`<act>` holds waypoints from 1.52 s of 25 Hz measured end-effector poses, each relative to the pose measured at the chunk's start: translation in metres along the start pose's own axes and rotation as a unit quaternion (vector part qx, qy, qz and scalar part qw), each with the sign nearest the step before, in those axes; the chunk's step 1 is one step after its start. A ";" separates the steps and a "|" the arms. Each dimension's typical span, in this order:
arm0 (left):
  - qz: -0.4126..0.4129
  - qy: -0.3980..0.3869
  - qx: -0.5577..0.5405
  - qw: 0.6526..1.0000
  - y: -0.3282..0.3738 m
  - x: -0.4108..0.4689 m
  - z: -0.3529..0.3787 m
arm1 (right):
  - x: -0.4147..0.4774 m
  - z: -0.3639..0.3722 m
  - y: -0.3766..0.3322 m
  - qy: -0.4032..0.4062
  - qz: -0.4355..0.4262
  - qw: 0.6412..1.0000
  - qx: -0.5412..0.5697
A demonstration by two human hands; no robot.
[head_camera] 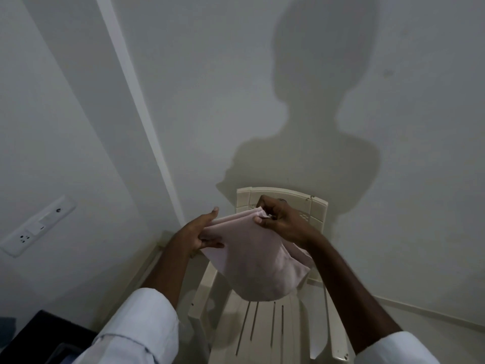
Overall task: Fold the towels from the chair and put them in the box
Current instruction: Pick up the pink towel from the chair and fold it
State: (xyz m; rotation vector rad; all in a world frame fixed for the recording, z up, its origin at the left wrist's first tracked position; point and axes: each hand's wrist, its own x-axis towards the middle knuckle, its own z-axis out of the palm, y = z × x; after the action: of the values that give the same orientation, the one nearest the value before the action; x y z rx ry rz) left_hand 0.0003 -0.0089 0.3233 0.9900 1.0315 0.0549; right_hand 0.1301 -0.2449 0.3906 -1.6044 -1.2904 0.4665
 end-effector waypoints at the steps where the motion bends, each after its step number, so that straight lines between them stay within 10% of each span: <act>1: 0.003 0.004 0.021 1.000 -0.001 -0.002 0.006 | -0.001 0.001 -0.001 -0.010 -0.002 1.000 -0.007; 10: 0.048 -0.027 0.266 0.963 -0.001 -0.050 0.025 | -0.021 -0.018 0.022 0.043 0.038 0.997 0.044; 17: 0.219 -0.206 0.596 0.745 0.013 -0.103 0.047 | -0.011 -0.007 0.031 0.050 0.066 0.989 0.126; 22: 0.264 -0.272 0.618 0.689 0.016 -0.111 0.051 | -0.003 0.007 0.030 -0.014 0.090 0.985 0.148; 25: 0.276 -0.293 0.558 0.725 0.009 -0.103 0.042 | -0.002 0.013 0.033 -0.002 0.091 0.981 0.170; 30: 0.203 -0.249 0.240 0.916 -0.001 -0.098 0.047 | 0.001 0.021 0.031 0.080 0.062 0.977 0.189; 34: 0.384 -0.065 0.481 0.785 -0.012 -0.085 0.065 | 0.006 0.032 0.026 0.097 0.048 0.982 0.154; 38: 0.424 0.061 0.519 0.739 0.002 -0.076 0.070 | 0.003 0.031 0.027 0.235 0.138 0.962 0.000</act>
State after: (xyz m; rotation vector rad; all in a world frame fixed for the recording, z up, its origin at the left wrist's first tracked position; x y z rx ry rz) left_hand 0.0108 -0.0892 0.3872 2.4808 0.5801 0.3239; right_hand 0.1207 -0.2264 0.3548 -1.7702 -0.7156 0.2288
